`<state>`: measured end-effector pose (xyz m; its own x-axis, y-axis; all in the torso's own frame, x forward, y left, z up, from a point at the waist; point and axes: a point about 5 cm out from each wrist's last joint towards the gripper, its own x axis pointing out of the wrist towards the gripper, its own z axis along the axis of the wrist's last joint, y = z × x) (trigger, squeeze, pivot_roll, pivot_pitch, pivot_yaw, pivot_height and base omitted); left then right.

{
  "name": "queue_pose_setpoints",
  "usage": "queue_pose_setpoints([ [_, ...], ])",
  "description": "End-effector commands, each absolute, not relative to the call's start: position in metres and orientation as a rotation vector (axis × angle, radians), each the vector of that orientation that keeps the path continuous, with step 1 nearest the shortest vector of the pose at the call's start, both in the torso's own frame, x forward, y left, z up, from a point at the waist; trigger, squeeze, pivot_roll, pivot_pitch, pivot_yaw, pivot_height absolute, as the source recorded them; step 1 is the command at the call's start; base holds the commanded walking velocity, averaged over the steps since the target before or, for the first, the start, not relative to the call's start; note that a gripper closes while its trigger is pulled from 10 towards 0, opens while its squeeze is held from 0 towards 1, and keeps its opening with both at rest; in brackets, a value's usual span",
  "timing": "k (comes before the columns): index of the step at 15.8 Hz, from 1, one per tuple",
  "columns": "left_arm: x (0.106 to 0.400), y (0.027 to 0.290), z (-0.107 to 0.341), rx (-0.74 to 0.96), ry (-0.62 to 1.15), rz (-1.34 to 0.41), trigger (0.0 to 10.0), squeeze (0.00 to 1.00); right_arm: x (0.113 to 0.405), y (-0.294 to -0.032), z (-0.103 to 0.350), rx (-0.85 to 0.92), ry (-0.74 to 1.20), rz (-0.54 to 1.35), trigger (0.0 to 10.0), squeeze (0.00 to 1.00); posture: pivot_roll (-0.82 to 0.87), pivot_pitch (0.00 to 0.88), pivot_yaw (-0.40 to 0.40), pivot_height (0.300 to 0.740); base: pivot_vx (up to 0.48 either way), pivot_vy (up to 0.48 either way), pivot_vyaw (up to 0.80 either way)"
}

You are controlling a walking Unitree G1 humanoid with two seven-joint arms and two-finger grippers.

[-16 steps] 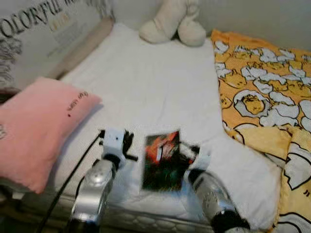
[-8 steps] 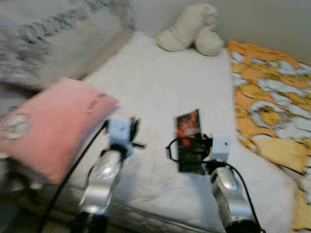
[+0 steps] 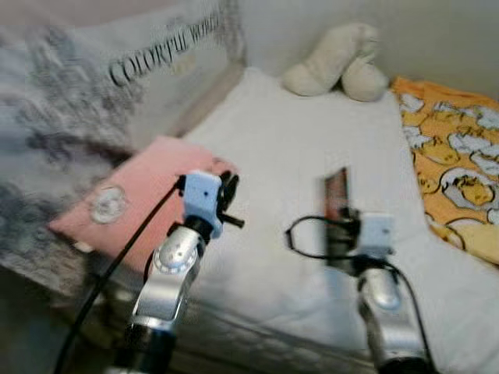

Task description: Clean up the room

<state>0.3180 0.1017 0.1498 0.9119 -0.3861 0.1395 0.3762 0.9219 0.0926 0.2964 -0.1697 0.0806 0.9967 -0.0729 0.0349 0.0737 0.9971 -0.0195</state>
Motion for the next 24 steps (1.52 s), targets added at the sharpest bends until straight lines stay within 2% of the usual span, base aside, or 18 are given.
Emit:
queue_pose_setpoints([
  [1, 0.321, 0.107, 0.147, 0.093, -0.144, -0.397, 10.0, 0.00, 0.300, -0.161, 0.097, -0.038, -0.122, -0.057, 0.0, 0.00, 0.25, 0.000, -0.043, 0.740, 0.000, 0.480, 0.00],
  [4, 0.324, 0.103, 0.146, 0.084, -0.129, -0.425, 10.0, 0.00, 0.297, -0.171, 0.096, -0.055, -0.128, -0.130, 0.0, 0.00, 0.23, 0.000, -0.034, 0.740, 0.000, 0.480, 0.00],
  [6, 0.326, 0.104, 0.140, 0.115, -0.103, -0.396, 10.0, 0.00, 0.297, -0.171, 0.094, -0.047, -0.117, -0.137, 0.0, 0.00, 0.22, 0.000, -0.032, 0.740, 0.000, 0.480, 0.00],
  [7, 0.328, 0.104, 0.137, 0.183, -0.093, -0.362, 10.0, 0.00, 0.297, -0.172, 0.093, -0.045, -0.111, -0.143, 0.0, 0.00, 0.22, 0.000, -0.030, 0.740, 0.000, 0.000, 0.00],
  [9, 0.325, 0.100, 0.138, 0.110, -0.106, -0.421, 10.0, 0.00, 0.296, -0.173, 0.093, -0.059, -0.112, -0.154, 0.0, 0.00, 0.22, 0.000, -0.029, 0.740, 0.000, 0.000, 0.00],
  [21, 0.329, 0.090, 0.141, 0.101, -0.144, -0.486, 10.0, 0.00, 0.298, -0.179, 0.092, -0.101, -0.102, -0.162, 0.0, 0.00, 0.19, 0.000, -0.034, 0.740, 0.469, 0.000, 0.00],
  [24, 0.332, 0.093, 0.144, 0.091, -0.146, -0.485, 10.0, 0.00, 0.299, -0.174, 0.091, -0.078, -0.094, -0.152, 0.0, 0.00, 0.20, 0.000, -0.029, 0.740, 0.431, 0.085, -0.78],
])
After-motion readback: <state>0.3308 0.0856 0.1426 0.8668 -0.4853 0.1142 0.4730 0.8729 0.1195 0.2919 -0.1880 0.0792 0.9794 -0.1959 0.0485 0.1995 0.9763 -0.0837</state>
